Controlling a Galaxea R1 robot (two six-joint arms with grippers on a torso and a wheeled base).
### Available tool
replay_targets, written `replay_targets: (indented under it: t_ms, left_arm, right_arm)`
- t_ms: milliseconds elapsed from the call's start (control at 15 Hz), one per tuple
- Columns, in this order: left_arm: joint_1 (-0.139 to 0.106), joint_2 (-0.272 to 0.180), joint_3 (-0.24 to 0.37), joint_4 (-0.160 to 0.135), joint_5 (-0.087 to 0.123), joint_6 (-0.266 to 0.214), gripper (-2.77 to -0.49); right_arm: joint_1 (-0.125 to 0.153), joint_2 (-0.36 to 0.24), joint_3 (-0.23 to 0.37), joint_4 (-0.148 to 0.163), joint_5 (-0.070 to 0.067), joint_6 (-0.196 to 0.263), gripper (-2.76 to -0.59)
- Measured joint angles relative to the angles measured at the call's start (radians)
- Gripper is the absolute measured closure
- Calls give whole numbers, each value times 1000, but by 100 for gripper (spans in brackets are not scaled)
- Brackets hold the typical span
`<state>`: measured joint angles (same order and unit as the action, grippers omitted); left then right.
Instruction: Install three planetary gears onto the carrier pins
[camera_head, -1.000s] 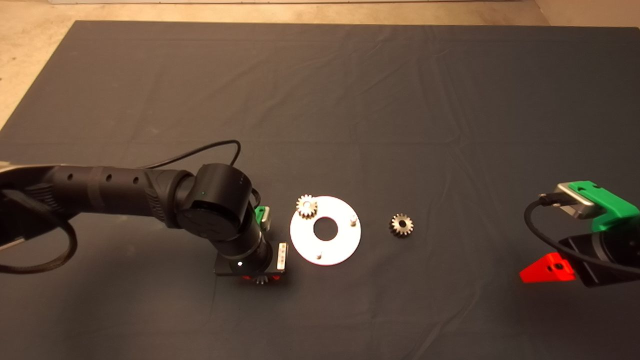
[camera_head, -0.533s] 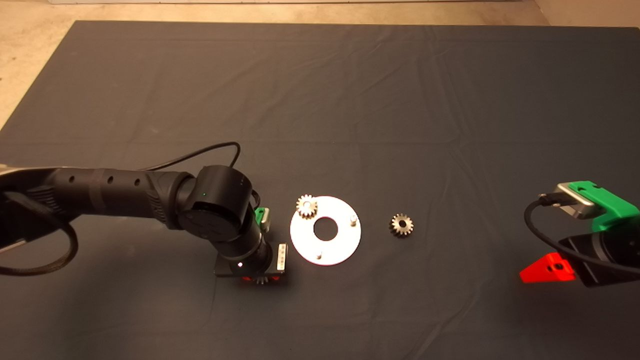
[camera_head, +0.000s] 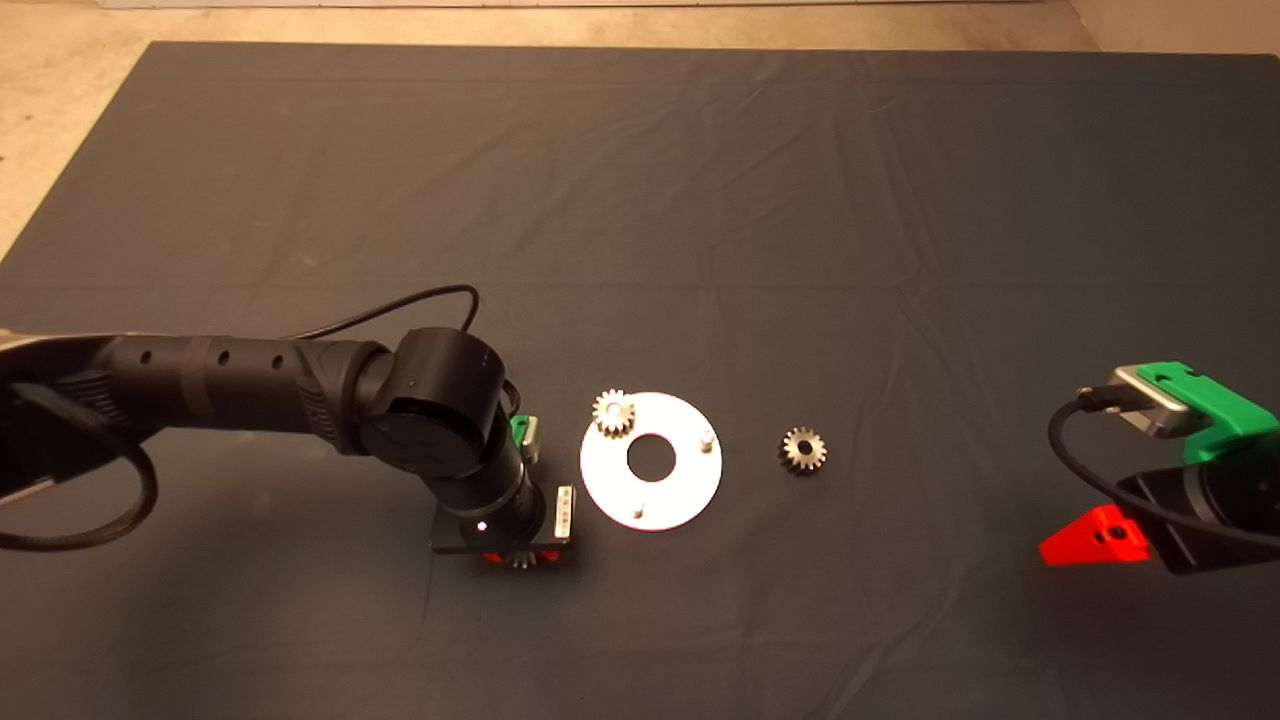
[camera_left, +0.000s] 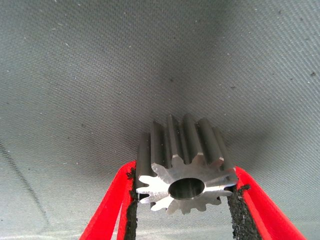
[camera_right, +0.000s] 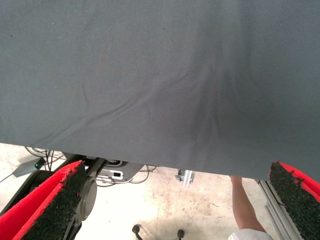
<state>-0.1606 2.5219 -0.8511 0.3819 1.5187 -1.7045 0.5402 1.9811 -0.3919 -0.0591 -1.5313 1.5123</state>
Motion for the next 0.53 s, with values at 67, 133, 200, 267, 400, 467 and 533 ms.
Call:
replay_targets:
  t_ms: [67, 133, 200, 267, 400, 467, 533]
  left_arm:
    - [0, 2, -7, -5, -1, 0, -104]
    - [0, 2, -12, -10, -3, 0, -104]
    - [0, 2, -16, -13, -6, 0, -104]
    - [0, 2, -20, -16, -8, 0, -104]
    - [0, 6, -31, -23, -9, 1, -104]
    - [-1, 6, -34, -26, -9, 1, -101]
    - [-1, 7, -38, -30, -9, 1, -101]
  right_arm:
    - [0, 0, 0, 0, 0, 0, -273]
    - [0, 0, 0, 0, 0, 0, -273]
    - [0, 0, 0, 0, 0, 0, -273]
    - [0, 0, 0, 0, 0, 0, -273]
    - [0, 0, 0, 0, 0, 0, -273]
    - [0, 0, 0, 0, 0, 0, -273]
    - [0, 0, 0, 0, 0, 0, -273]
